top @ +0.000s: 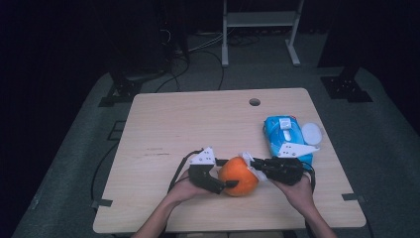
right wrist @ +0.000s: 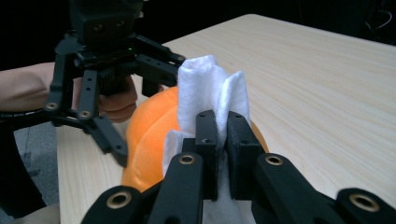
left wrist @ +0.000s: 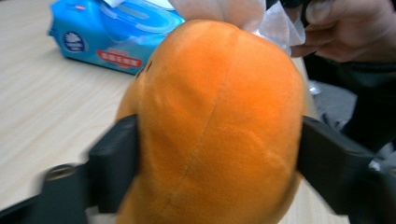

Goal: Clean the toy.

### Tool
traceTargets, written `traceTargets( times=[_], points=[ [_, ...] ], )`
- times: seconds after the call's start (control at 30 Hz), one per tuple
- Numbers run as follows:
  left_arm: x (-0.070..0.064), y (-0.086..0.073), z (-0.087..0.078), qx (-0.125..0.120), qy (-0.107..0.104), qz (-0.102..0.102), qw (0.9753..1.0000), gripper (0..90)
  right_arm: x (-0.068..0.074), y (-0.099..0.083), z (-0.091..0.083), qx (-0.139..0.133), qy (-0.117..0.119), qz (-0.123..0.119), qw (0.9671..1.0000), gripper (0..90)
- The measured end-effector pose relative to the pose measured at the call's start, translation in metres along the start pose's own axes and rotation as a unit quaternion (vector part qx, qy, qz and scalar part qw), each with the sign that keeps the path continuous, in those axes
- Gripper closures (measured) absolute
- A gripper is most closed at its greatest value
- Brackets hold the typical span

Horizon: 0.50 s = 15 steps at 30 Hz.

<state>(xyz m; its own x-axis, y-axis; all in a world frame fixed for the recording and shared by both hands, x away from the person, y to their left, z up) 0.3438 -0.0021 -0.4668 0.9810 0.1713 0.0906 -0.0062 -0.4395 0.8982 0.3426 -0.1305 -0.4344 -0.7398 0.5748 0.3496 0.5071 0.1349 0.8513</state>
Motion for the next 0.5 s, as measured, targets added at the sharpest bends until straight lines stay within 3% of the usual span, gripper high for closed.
traceTargets(
  times=[0.1, 0.2, 0.23, 0.27, 0.3, 0.33, 0.43, 0.47, 0.5],
  points=[
    [-0.001, 0.01, -0.007, 0.009, 0.016, 0.001, 0.9998, 33.4, 0.004, 0.009, -0.001, -0.014, 0.003, -0.001, 0.9999, 83.8],
    [-0.003, 0.017, -0.008, 0.003, 0.02, -0.003, 0.9998, 35.6, 0.022, 0.023, -0.002, -0.038, 0.02, -0.017, 0.9989, 83.9],
    [-0.003, 0.017, -0.008, 0.003, 0.02, -0.003, 0.9998, 36.2, 0.022, 0.023, -0.002, -0.038, 0.02, -0.017, 0.9989, 83.9],
    [-0.005, 0.02, -0.007, 0.0, 0.019, -0.009, 0.9998, 36.6, 0.033, 0.027, 0.0, -0.039, 0.03, -0.029, 0.9984, 83.8],
    [-0.005, 0.02, -0.007, 0.0, 0.019, -0.009, 0.9998, 37.0, 0.033, 0.027, 0.0, -0.039, 0.03, -0.029, 0.9984, 83.8],
    [-0.006, 0.022, -0.009, -0.002, 0.019, -0.008, 0.9998, 37.4, 0.039, 0.029, 0.003, -0.037, 0.03, -0.045, 0.9978, 83.9],
    [-0.004, 0.023, -0.013, -0.009, 0.023, -0.007, 0.9997, 38.3, 0.037, 0.031, 0.003, -0.039, 0.026, -0.049, 0.9977, 83.9],
    [-0.003, 0.022, -0.016, -0.006, 0.026, -0.002, 0.9996, 38.4, 0.028, 0.031, 0.002, -0.039, 0.011, -0.047, 0.9981, 83.9],
    [-0.003, 0.022, -0.016, -0.006, 0.026, -0.002, 0.9996, 38.4, 0.028, 0.031, 0.002, -0.039, 0.011, -0.047, 0.9981, 83.9]
  ],
)
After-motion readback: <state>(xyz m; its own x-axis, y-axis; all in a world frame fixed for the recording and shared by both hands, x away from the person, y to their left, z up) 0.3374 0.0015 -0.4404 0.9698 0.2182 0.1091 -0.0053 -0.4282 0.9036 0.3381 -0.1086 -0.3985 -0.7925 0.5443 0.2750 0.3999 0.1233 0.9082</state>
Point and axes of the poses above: each handheld gripper's, and its own axes: z roughly forward along the jaws, y roughly out of its top, x roughly to its left, the point moved 9 cm from there along z, roughly forward along the jaws, and after that the axes turned 13 degrees about z, right-handed, at the moved point
